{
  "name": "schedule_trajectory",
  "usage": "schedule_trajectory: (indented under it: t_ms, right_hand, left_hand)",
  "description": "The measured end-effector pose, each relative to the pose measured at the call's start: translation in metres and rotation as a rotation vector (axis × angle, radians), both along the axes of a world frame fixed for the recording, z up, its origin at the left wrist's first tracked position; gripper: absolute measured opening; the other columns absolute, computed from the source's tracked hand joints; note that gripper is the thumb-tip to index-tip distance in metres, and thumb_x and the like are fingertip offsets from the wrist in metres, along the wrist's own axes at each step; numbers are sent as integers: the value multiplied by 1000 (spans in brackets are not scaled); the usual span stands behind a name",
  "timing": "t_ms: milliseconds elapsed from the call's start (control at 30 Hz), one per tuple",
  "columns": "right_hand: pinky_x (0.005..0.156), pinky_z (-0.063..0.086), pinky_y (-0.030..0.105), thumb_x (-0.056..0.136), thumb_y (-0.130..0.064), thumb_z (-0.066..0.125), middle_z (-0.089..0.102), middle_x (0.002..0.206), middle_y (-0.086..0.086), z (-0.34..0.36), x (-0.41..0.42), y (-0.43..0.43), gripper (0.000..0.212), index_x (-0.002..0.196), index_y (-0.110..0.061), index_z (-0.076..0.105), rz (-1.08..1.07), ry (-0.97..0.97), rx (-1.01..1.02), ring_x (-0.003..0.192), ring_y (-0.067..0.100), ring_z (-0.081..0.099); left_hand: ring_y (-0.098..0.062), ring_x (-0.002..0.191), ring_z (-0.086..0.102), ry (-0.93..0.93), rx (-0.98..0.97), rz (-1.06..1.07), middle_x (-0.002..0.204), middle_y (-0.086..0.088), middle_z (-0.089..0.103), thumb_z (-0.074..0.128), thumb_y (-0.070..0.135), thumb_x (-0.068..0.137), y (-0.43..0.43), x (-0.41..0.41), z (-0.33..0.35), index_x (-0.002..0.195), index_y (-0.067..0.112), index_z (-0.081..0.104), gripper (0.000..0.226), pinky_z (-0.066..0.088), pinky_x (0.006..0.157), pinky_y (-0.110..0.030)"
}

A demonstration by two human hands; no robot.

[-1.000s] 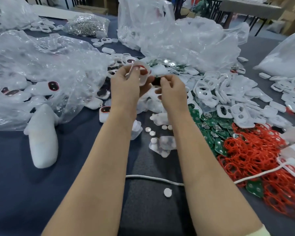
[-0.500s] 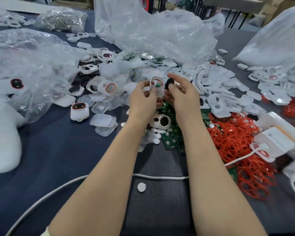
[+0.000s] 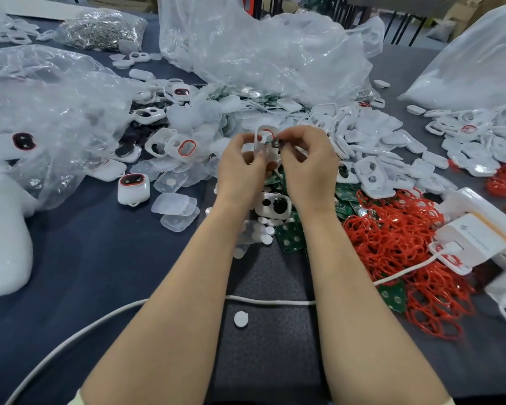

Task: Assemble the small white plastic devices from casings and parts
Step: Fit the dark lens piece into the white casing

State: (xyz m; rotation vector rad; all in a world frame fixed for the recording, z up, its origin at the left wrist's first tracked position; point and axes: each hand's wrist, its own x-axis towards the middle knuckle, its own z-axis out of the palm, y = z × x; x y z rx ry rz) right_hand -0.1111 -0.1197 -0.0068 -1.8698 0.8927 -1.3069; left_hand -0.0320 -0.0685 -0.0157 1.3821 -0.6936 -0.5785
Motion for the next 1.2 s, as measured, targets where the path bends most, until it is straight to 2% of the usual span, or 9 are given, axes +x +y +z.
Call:
schedule_trajectory:
  t_ms: [267, 367, 500, 600, 733, 867, 1033, 1100, 1200]
  right_hand:
    - [77, 41, 5, 90, -2, 56, 61, 101, 3, 0, 0, -1, 26, 106, -15, 71, -5, 103, -120, 85, -4, 53]
    - [77, 44, 8, 89, -2, 57, 61, 96, -2, 0, 0, -1, 23, 105, -15, 70, 10, 64, -73, 84, -1, 55]
    - [70, 46, 10, 88, -7, 63, 62, 83, -9, 1, 1, 0, 8, 94, -13, 62, 13, -20, 33, 73, -5, 57]
    - [75, 53, 23, 89, -6, 61, 62, 83, -5, 3, -1, -3, 10, 97, -12, 62, 25, -80, 149, 74, 1, 58]
    - [82, 54, 37, 90, -9, 60, 64, 90, 4, 7, -3, -3, 11, 97, -16, 66, 25, -78, 165, 79, 14, 60]
    - [62, 52, 33, 93, -16, 58, 62, 72, 0, 6, -6, -2, 10, 92, -24, 63, 7, -101, 194, 58, 11, 60]
    - [66, 56, 24, 94, -9, 56, 64, 75, -1, 8, -3, -3, 4, 93, -11, 60, 125, -251, 344, 64, 7, 64]
    - [71, 58, 27, 93, -3, 55, 63, 78, -1, 7, -2, -3, 10, 94, -13, 57, 116, -221, 329, 67, 6, 65]
    - [78, 58, 33, 91, -2, 57, 64, 81, -3, 4, -2, -2, 22, 96, -22, 51, 88, -183, 305, 72, 10, 68]
  left_hand:
    - [-6, 75, 69, -88, 12, 37, 84, -1, 71, 52, 19, 97, 0, 0, 0, 98, 30, 52, 11, 56, 86, -44]
    - [-3, 71, 67, -130, 22, 24, 78, 3, 70, 51, 21, 97, 1, -1, 2, 94, 35, 52, 14, 56, 84, -40]
    - [-16, 81, 69, -181, 56, 6, 82, -4, 71, 50, 19, 97, 2, -2, 3, 103, 25, 55, 10, 56, 83, -42]
    - [-22, 85, 70, -145, 56, 5, 88, -9, 71, 49, 13, 97, 2, -2, 3, 105, 21, 55, 12, 55, 85, -46]
    - [-14, 72, 71, -50, 35, 27, 89, -9, 70, 51, 13, 97, 1, -1, 3, 109, 12, 54, 12, 57, 68, -29]
    - [-10, 65, 69, 2, 23, 39, 85, -8, 69, 53, 13, 97, 0, 0, 2, 108, 12, 53, 11, 52, 59, -19]
    - [-22, 78, 71, -28, 28, 61, 93, -16, 69, 52, 9, 95, -1, 1, 2, 106, 13, 53, 11, 58, 75, -35]
    - [-28, 88, 70, -48, 45, 74, 97, -17, 69, 52, 10, 95, -1, 3, 1, 105, 15, 52, 12, 56, 85, -46]
    - [-32, 94, 68, -53, 48, 78, 100, -18, 68, 51, 9, 94, -1, 2, 1, 105, 17, 52, 13, 52, 90, -50]
